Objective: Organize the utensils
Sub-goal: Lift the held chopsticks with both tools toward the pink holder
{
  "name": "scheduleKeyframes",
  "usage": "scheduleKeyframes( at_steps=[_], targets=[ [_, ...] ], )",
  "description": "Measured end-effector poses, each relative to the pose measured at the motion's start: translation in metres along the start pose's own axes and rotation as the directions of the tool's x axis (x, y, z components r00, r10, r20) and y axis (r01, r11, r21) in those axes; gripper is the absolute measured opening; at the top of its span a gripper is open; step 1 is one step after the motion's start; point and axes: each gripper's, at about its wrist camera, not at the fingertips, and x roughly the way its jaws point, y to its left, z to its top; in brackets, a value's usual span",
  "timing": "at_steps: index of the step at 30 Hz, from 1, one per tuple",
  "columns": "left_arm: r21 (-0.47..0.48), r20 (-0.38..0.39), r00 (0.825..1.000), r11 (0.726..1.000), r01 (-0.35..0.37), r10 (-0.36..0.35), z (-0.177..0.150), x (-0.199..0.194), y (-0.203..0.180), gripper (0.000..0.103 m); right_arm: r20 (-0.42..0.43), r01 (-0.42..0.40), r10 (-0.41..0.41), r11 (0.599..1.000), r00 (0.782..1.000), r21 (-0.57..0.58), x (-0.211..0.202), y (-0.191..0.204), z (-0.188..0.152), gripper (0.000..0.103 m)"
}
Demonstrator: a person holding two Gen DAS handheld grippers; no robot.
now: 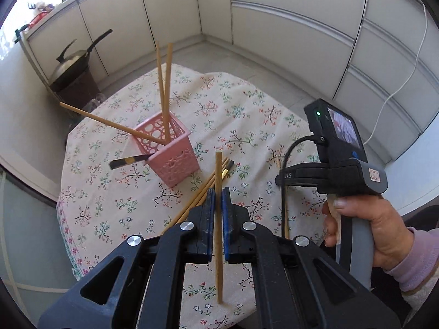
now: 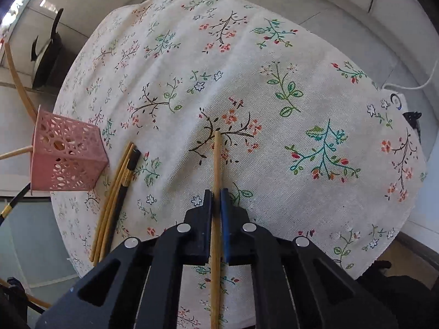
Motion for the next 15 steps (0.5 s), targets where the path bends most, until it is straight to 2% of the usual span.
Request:
scheduleKeyframes(
  at_steps=[6, 9, 15],
  targets=[
    [-0.043, 0.078, 0.997, 0.999, 0.012, -0.009, 0.002, -0.024, 0.003, 0.005, 0.124, -0.093, 0.098, 0.994, 0.987, -0.053, -0.052, 0.003, -0.004, 0.006],
    [-0.063, 0.118, 0.993, 0.998, 0.028, -0.020, 0.003, -0.034, 0.004, 0.005, 0.216, -0.131, 0.152, 0.986, 0.964, -0.106, -0.092, 0.005, -0.009, 0.006],
    [-0.100, 0.194, 0.980, 0.994, 0.050, -0.030, 0.004, -0.057, 0.009, 0.005, 0.339, -0.166, 0.219, 0.970, 0.915, -0.177, -0.147, 0.008, -0.013, 0.006]
  ],
)
